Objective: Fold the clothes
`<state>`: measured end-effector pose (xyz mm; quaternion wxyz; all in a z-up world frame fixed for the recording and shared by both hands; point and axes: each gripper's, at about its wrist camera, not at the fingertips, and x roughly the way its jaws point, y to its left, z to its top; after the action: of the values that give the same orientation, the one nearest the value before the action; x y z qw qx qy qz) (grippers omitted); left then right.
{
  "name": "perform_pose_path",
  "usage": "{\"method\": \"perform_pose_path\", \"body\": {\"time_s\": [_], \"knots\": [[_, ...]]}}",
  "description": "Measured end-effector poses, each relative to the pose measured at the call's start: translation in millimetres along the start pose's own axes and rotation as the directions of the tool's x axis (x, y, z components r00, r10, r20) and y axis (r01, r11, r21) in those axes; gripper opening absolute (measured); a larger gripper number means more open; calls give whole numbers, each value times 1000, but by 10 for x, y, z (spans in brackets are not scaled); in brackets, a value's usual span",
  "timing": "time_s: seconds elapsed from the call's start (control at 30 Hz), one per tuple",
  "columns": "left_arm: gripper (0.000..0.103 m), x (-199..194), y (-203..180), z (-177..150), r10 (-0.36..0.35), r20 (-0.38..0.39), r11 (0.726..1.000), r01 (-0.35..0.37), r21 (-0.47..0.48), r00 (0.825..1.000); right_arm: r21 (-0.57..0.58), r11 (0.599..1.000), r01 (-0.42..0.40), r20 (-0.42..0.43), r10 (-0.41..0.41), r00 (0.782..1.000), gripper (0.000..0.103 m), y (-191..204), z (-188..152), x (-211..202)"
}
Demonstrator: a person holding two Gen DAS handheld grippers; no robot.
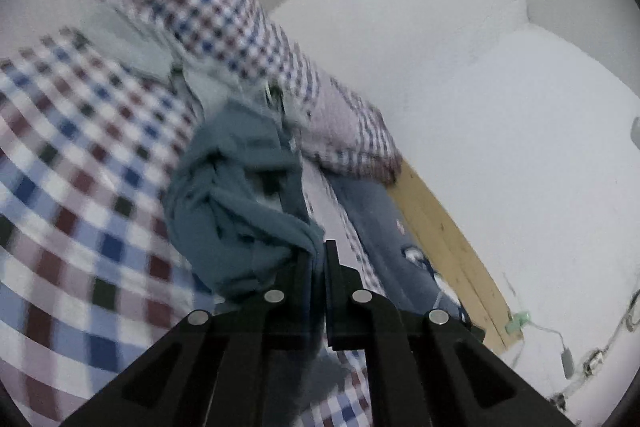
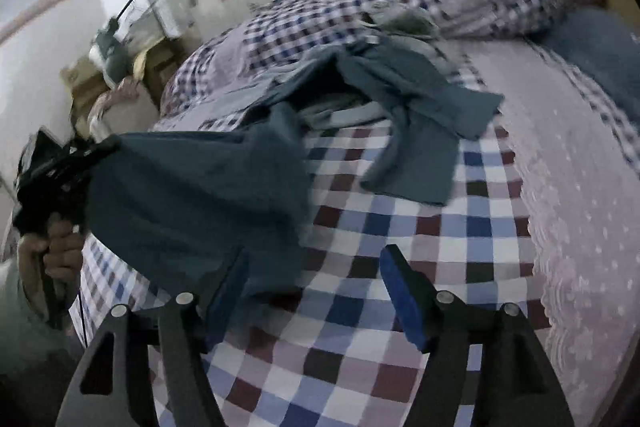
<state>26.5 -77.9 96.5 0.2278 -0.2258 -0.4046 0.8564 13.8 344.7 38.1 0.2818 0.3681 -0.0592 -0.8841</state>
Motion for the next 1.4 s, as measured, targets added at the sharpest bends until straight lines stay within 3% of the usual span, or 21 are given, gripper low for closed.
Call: {"method": "perform_pose_path", "body": {"time_s": [0.13,0.23,0.27,0.3,0.37,0.43,0.47,0.53,0.57,0.6,0.63,0.67,0.73,0.83,0.97,1.1,1.2,1.23,1.4], "knots": [[3,-489,55,312,77,157,997,-80,17,985,9,1000,-8,-1,8,1000,73,35,39,55],[3,-820,142,514,170,272,983,-181,18,947,-8,1000,-21,-11,21,1000,73,116,66,167],[3,-939,199,578,236,314,968,-251,8,920,-22,999,-26,-16,26,1000,73,169,55,199],[3,-1042,263,640,328,358,937,-348,-10,874,-33,999,-30,-23,30,999,73,202,55,234],[3,-1157,388,728,477,404,862,-505,-43,780,-52,998,-35,-38,33,999,73,244,52,317],[3,-1157,538,768,614,393,766,-638,-84,685,-68,997,-30,-51,27,998,73,286,40,381],[4,-1122,613,761,649,364,740,-666,-97,668,-74,997,-25,-55,21,998,73,300,34,407],[13,-972,722,727,702,286,697,-711,-90,652,-84,996,-3,-58,-2,998,74,308,35,458],[33,-889,733,703,724,261,673,-737,-68,638,-89,996,11,-57,-16,998,74,307,39,483],[46,-801,729,671,737,244,655,-755,-31,630,-95,995,28,-55,-33,998,74,305,45,508],[66,-709,707,641,737,237,650,-759,8,633,-101,994,47,-51,-52,997,74,303,57,530],[74,-655,682,606,726,236,657,-753,37,645,-107,993,58,-46,-63,997,74,304,71,547],[78,-590,635,534,702,232,674,-733,89,674,-124,989,77,-34,-81,996,74,316,101,594],[79,-509,593,481,677,218,695,-708,124,703,-176,976,126,-19,-131,991,74,402,142,690],[79,-513,556,430,640,187,727,-666,167,745,-190,973,132,-16,-138,990,74,494,185,839],[79,-557,468,378,630,189,727,-658,199,753,-117,982,146,-2,-147,989,74,456,218,906],[79,-662,475,400,628,223,732,-663,156,746,-34,986,165,14,-164,986,75,361,226,928],[79,-711,492,415,636,237,728,-673,132,735,-10,985,173,15,-173,985,75,323,224,938],[82,-963,622,486,710,304,668,-744,-5,635,77,980,182,5,-183,983,75,160,222,965]]}}
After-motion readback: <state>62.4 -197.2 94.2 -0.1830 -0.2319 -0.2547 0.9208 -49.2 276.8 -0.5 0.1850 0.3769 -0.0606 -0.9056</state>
